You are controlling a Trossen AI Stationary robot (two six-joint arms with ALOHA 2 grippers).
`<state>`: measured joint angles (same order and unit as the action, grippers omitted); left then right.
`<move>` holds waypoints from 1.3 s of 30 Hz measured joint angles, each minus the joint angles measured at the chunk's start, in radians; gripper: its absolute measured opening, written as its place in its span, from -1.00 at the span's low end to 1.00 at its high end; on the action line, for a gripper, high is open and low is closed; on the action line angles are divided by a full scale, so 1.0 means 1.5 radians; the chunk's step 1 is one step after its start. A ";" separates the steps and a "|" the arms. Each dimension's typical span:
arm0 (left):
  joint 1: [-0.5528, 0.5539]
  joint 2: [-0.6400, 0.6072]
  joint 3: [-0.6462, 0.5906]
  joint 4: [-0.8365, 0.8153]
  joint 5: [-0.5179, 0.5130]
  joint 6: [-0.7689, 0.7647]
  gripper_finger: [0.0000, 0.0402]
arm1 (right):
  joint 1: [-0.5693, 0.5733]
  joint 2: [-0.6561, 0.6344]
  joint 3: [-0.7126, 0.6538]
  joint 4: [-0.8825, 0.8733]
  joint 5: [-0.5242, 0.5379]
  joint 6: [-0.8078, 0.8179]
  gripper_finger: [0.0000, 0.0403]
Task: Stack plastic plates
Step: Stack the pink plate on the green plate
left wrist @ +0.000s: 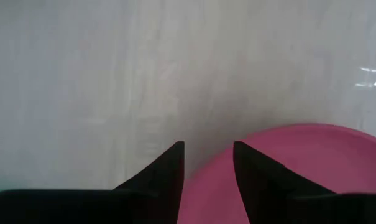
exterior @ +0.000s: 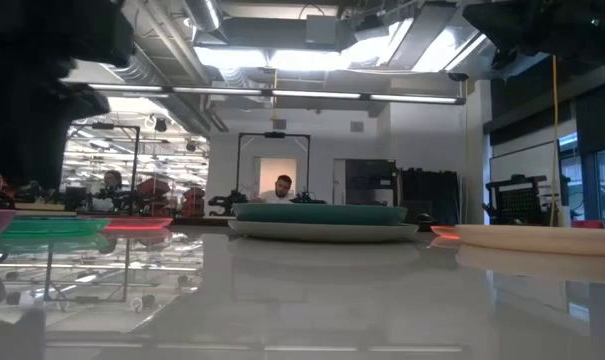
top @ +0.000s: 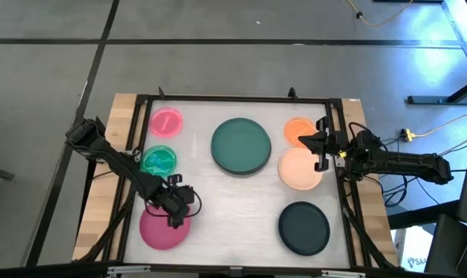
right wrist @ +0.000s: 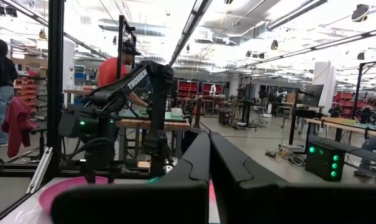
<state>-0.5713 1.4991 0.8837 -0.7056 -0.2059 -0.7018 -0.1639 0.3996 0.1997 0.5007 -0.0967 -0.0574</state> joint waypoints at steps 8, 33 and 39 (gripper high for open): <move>0.039 0.000 0.000 -0.003 0.066 0.034 -0.35 | 0.000 0.000 0.000 0.000 0.000 0.000 -0.99; 0.039 0.000 -0.082 0.054 0.089 0.056 -0.35 | 0.000 0.000 0.000 0.002 0.000 0.000 -0.99; 0.041 0.000 -0.086 0.054 0.097 0.056 -0.43 | 0.000 0.000 0.000 0.002 0.000 -0.001 -0.99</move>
<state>-0.5101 1.4990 0.7547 -0.6239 -0.0610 -0.6181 -0.1638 0.4000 0.1997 0.5038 -0.0971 -0.0582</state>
